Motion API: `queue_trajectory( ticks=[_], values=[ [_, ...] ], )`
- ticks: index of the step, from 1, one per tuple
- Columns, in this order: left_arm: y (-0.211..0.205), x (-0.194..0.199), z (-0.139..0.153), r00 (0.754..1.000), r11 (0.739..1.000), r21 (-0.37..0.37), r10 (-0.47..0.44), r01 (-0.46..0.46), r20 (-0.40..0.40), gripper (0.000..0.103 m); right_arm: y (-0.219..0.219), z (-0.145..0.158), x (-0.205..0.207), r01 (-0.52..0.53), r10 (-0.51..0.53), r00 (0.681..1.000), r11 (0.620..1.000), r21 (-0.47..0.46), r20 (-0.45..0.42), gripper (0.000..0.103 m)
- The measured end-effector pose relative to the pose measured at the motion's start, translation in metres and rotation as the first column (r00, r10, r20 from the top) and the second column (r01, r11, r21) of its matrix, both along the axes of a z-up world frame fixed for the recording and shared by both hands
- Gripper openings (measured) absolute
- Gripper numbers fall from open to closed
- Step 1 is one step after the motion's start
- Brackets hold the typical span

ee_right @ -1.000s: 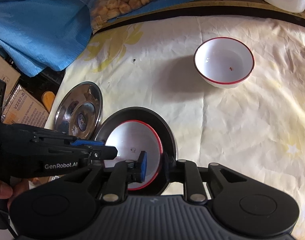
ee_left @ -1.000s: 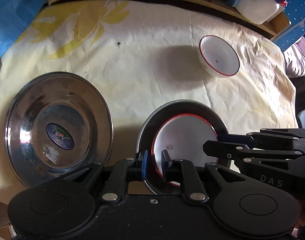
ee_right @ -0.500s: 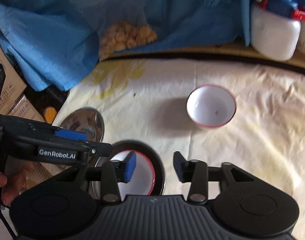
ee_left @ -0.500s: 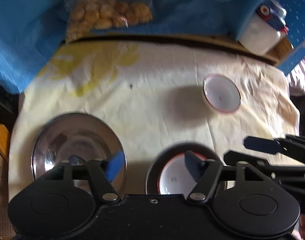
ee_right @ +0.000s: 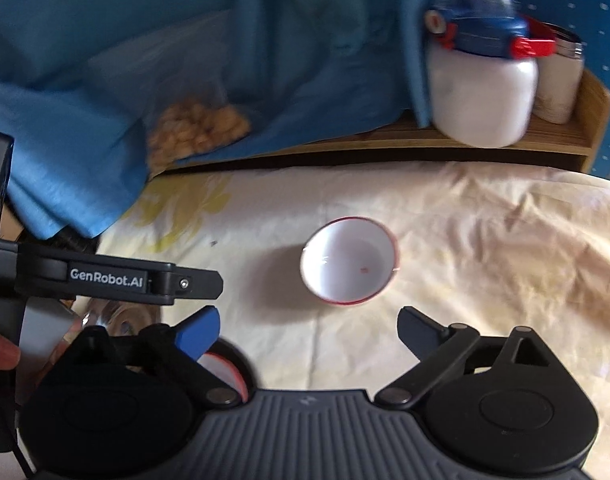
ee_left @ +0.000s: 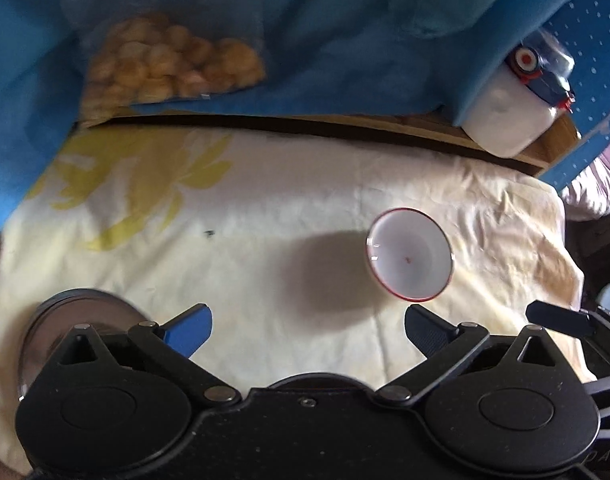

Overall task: Organize plates and bowls
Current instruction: 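Open both tools to release the white bowl inside the steel bowl, then move both tools to the second red-rimmed white bowl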

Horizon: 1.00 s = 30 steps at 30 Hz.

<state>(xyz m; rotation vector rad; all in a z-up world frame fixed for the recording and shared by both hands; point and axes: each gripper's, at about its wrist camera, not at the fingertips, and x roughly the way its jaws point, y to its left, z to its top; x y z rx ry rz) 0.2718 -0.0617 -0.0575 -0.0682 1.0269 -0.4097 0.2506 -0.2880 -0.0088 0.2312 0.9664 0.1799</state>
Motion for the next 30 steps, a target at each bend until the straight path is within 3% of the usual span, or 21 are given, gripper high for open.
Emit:
queue_trajectory(
  ticks=[12, 19, 30],
  values=[
    [-0.049, 0.018, -0.007, 0.987, 0.991, -0.028, -0.126, 0.129, 0.097, 0.102, -0.049, -0.015, 0.008, 0.094, -0.094, 0.996, 0.996, -0.004, -0.009, 0.103],
    [-0.066, 0.025, -0.009, 0.977, 0.99, 0.019, -0.14, 0.139, 0.159, 0.102, -0.071, -0.026, 0.012, 0.13, -0.131, 0.991, 0.991, -0.023, -0.006, 0.103],
    [-0.084, 0.038, -0.038, 0.976, 0.97, 0.195, -0.175, 0.148, 0.131, 0.102, -0.093, -0.058, 0.03, 0.14, -0.14, 0.989, 0.99, 0.001, -0.039, 0.103]
  ],
)
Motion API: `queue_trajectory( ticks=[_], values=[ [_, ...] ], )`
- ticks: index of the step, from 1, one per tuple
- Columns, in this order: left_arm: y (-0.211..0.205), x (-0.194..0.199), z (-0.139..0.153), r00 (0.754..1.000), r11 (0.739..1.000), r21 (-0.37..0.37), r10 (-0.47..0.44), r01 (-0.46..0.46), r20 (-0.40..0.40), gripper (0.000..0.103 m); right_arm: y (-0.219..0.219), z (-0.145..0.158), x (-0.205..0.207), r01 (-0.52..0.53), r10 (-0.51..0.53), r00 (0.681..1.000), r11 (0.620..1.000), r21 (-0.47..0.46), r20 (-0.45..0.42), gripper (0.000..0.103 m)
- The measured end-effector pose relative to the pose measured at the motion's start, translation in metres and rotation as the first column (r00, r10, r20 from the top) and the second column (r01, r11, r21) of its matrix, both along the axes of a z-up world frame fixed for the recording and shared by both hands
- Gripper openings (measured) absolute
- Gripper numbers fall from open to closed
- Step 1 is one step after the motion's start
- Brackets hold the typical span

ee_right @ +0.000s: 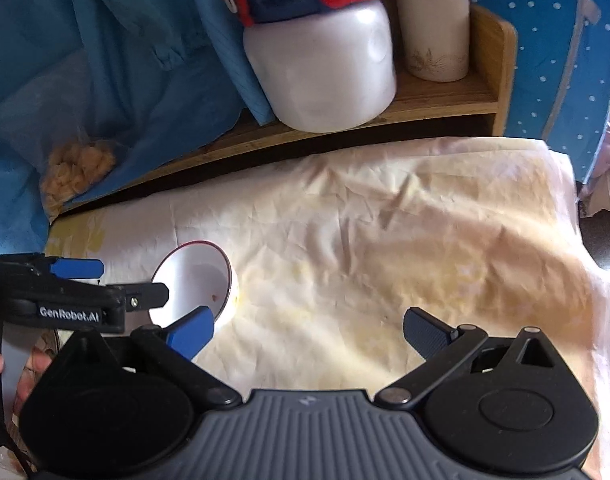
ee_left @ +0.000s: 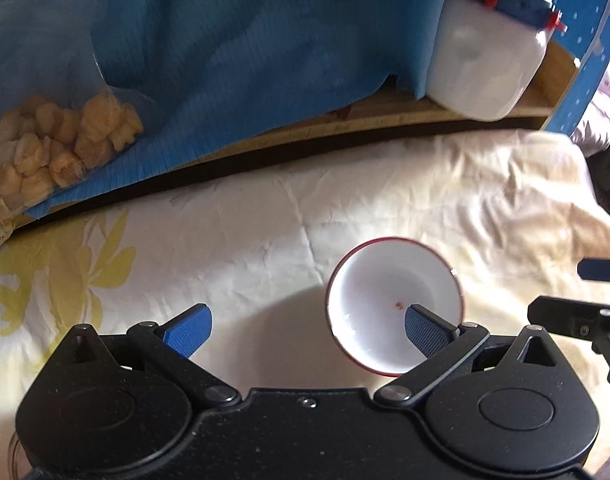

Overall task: Organize plates and bowls
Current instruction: 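Move both tools to the second red-rimmed white bowl, then close the left tool on the white bowl rim while the right tool grips it too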

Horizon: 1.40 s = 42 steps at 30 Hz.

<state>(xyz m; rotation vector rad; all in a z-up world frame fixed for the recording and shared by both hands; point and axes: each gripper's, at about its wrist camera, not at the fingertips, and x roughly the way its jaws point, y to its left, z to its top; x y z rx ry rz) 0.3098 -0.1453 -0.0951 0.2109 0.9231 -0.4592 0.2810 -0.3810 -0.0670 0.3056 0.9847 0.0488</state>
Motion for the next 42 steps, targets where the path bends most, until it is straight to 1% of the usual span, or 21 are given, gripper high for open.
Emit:
queue_trajectory(
  ticks=[4, 7, 12, 13, 16, 19, 21, 22, 24, 26, 27, 29, 30, 31, 32, 33, 35, 39, 42],
  values=[
    [-0.002, 0.004, -0.008, 1.0, 0.999, 0.036, 0.008, -0.008, -0.001, 0.102, 0.003, -0.009, 0.012, -0.027, 0.027, 1.0, 1.0, 0.011, -0.001, 0.103],
    [0.0, 0.006, -0.01, 1.0, 0.999, 0.038, 0.02, -0.02, -0.004, 0.102, 0.008, -0.014, 0.02, -0.054, 0.054, 0.999, 0.998, 0.012, 0.0, 0.101],
    [0.001, 0.012, -0.017, 0.998, 0.997, 0.055, 0.061, -0.059, -0.029, 0.102, 0.015, -0.018, 0.031, -0.08, 0.08, 0.997, 0.997, 0.015, -0.007, 0.089],
    [0.0, 0.012, -0.017, 0.997, 0.996, 0.057, 0.066, -0.064, -0.034, 0.102, 0.016, -0.019, 0.033, -0.083, 0.083, 0.997, 0.996, 0.02, -0.008, 0.088],
    [0.001, 0.014, -0.019, 0.996, 0.997, 0.032, 0.071, -0.069, -0.057, 0.102, 0.019, -0.021, 0.038, -0.091, 0.092, 0.996, 0.995, 0.035, -0.013, 0.084],
    [0.001, 0.015, -0.02, 0.996, 0.997, 0.028, 0.07, -0.068, -0.064, 0.1, 0.022, -0.024, 0.042, -0.092, 0.094, 0.995, 0.995, 0.047, -0.023, 0.077],
    [-0.001, 0.014, -0.02, 0.996, 0.997, 0.037, 0.067, -0.065, -0.059, 0.098, 0.024, -0.026, 0.044, -0.091, 0.093, 0.995, 0.995, 0.049, -0.03, 0.069],
    [-0.003, 0.014, -0.021, 0.996, 0.997, 0.042, 0.066, -0.063, -0.057, 0.096, 0.025, -0.027, 0.045, -0.092, 0.094, 0.995, 0.994, 0.056, -0.032, 0.068],
    [-0.006, 0.014, -0.021, 0.996, 0.997, 0.047, 0.067, -0.064, -0.056, 0.091, 0.027, -0.029, 0.047, -0.092, 0.094, 0.995, 0.994, 0.065, -0.035, 0.061],
    [-0.006, 0.015, -0.019, 0.996, 0.997, 0.038, 0.062, -0.06, -0.061, 0.083, 0.03, -0.03, 0.048, -0.094, 0.096, 0.995, 0.993, 0.068, -0.037, 0.058],
    [-0.007, 0.015, -0.018, 0.996, 0.998, 0.031, 0.059, -0.057, -0.067, 0.081, 0.031, -0.031, 0.048, -0.093, 0.096, 0.995, 0.993, 0.07, -0.038, 0.056],
    [-0.01, 0.017, -0.019, 0.996, 0.999, 0.012, 0.049, -0.048, -0.078, 0.073, 0.033, -0.033, 0.05, -0.088, 0.092, 0.995, 0.993, 0.077, -0.043, 0.053],
    [-0.01, 0.017, -0.019, 0.995, 0.999, 0.002, 0.044, -0.044, -0.084, 0.07, 0.033, -0.034, 0.05, -0.086, 0.089, 0.995, 0.993, 0.079, -0.044, 0.052],
    [-0.01, 0.017, -0.019, 0.995, 0.999, 0.0, 0.041, -0.041, -0.089, 0.065, 0.034, -0.035, 0.05, -0.083, 0.087, 0.995, 0.993, 0.083, -0.045, 0.05],
    [-0.011, 0.018, -0.019, 0.995, 0.999, -0.002, 0.037, -0.037, -0.092, 0.059, 0.035, -0.036, 0.051, -0.08, 0.084, 0.995, 0.993, 0.087, -0.047, 0.048],
    [-0.011, 0.018, -0.02, 0.995, 0.999, -0.004, 0.033, -0.033, -0.096, 0.057, 0.035, -0.037, 0.051, -0.078, 0.082, 0.995, 0.993, 0.09, -0.05, 0.046],
    [-0.011, 0.019, -0.021, 0.994, 0.999, -0.016, 0.026, -0.028, -0.108, 0.049, 0.037, -0.038, 0.051, -0.075, 0.08, 0.996, 0.993, 0.095, -0.05, 0.041],
    [-0.01, 0.017, -0.023, 0.993, 0.999, -0.041, 0.014, -0.019, -0.119, 0.042, 0.04, -0.038, 0.051, -0.075, 0.08, 0.996, 0.992, 0.1, -0.045, 0.032],
    [-0.009, 0.015, -0.022, 0.992, 0.998, -0.06, 0.003, -0.011, -0.124, 0.035, 0.042, -0.037, 0.052, -0.077, 0.081, 0.996, 0.992, 0.102, -0.042, 0.027]
  ],
)
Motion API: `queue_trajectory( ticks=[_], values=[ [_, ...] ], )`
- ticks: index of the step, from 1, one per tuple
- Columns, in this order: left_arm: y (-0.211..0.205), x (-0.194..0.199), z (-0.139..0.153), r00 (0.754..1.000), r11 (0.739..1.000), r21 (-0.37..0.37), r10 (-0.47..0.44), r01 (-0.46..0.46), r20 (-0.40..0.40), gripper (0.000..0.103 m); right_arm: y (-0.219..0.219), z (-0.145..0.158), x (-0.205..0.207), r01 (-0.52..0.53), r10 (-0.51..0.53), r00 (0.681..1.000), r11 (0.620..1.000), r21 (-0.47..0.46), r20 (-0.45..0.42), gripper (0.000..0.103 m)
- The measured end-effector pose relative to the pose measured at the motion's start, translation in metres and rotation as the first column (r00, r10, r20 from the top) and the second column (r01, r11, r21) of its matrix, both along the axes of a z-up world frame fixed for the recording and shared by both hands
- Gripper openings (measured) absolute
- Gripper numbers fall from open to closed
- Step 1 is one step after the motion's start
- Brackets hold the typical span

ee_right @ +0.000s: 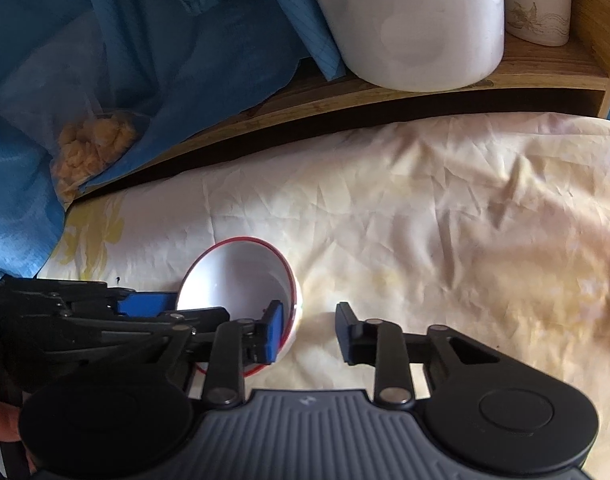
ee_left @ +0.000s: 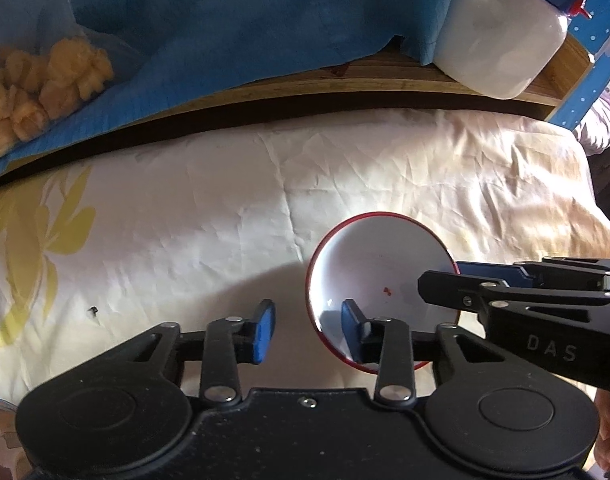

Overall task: Organize plates and bowls
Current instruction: 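Close the left tool on the white bowl rim while the right tool grips it too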

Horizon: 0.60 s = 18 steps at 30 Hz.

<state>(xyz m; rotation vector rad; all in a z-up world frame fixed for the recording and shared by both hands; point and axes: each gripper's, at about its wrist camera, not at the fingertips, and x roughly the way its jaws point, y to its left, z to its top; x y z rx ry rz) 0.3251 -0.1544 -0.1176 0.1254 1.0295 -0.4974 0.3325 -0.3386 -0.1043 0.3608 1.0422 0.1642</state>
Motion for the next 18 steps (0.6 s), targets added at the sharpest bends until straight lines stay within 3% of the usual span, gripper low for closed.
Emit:
queue_trajectory(
  ticks=[5, 12, 18],
  values=[
    [0.0006, -0.001, 0.0012, 1.0, 1.0, -0.026, -0.008, 0.008, -0.007, 0.017, 0.0023, 0.0006, 0.0006, 0.002, -0.002, 1.0, 1.0, 0.0, 0.001, 0.022],
    [0.0024, -0.0033, 0.0013, 1.0, 0.999, -0.042, -0.014, 0.014, -0.003, 0.013, 0.0072, 0.0011, -0.0012, 0.002, -0.002, 1.0, 1.0, 0.002, 0.006, 0.011],
    [0.0032, -0.0056, 0.0021, 1.0, 0.999, -0.042, -0.008, 0.008, 0.009, 0.013, 0.0051, -0.001, -0.0021, 0.018, -0.018, 1.0, 0.999, 0.027, 0.001, 0.01]
  ],
)
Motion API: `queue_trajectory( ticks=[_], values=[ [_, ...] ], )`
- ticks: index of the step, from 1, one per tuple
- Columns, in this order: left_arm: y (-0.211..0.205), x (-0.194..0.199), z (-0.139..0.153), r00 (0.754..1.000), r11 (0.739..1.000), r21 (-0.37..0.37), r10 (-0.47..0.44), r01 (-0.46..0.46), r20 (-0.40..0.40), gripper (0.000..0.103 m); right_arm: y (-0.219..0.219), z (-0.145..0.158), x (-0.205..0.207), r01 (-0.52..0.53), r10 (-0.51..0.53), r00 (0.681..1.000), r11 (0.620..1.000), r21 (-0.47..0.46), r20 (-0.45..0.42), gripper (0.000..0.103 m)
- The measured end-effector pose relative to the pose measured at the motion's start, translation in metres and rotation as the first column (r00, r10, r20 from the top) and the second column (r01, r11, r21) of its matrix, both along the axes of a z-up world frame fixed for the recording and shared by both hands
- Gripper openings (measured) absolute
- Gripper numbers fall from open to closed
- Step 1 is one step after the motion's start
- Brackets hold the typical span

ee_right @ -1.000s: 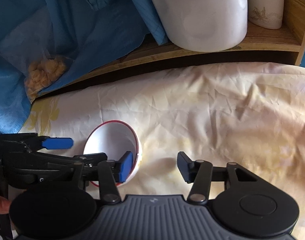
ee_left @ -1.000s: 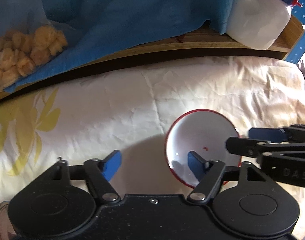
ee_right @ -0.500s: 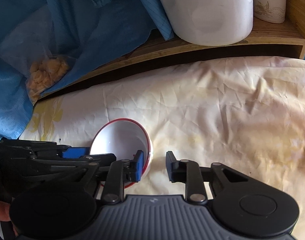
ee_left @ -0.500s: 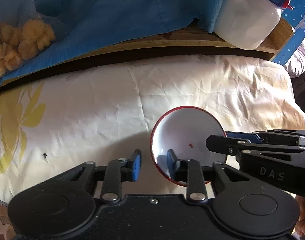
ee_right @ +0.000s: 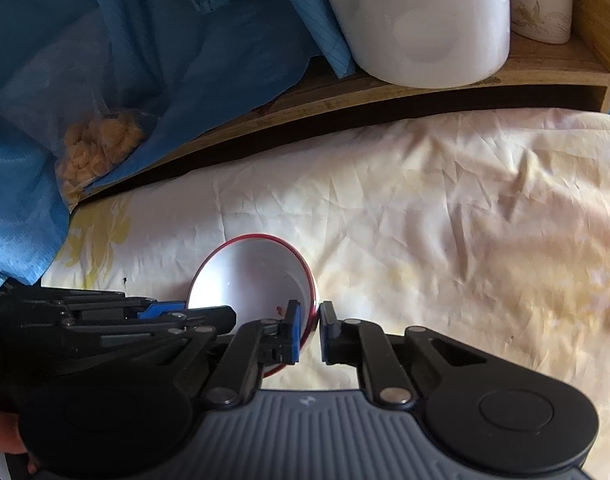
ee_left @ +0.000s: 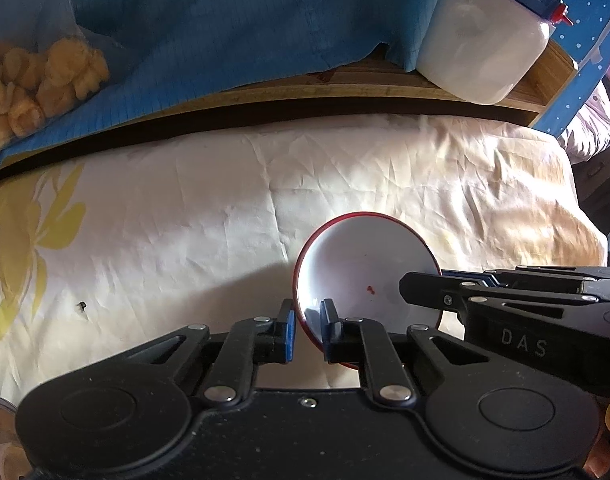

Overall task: Organize plates and bowls
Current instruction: 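Close the left tool on the white bowl rim while the right tool grips it too, then lift the second white bowl with both tools toward the steel bowl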

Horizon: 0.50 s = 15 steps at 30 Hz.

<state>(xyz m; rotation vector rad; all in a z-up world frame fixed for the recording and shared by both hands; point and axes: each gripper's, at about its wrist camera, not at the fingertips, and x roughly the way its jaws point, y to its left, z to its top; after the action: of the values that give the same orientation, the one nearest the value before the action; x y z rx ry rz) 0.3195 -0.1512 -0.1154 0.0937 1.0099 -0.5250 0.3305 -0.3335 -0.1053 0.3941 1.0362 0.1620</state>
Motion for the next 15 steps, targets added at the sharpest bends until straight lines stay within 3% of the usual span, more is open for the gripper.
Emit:
queue_trajectory(
  ticks=[15],
  values=[
    [0.005, -0.009, 0.006, 1.0, 1.0, -0.015, -0.001, 0.001, 0.007, 0.01, -0.009, -0.003, -0.01, 0.045, -0.044, 0.999, 0.998, 0.042, -0.024, 0.007]
  ],
)
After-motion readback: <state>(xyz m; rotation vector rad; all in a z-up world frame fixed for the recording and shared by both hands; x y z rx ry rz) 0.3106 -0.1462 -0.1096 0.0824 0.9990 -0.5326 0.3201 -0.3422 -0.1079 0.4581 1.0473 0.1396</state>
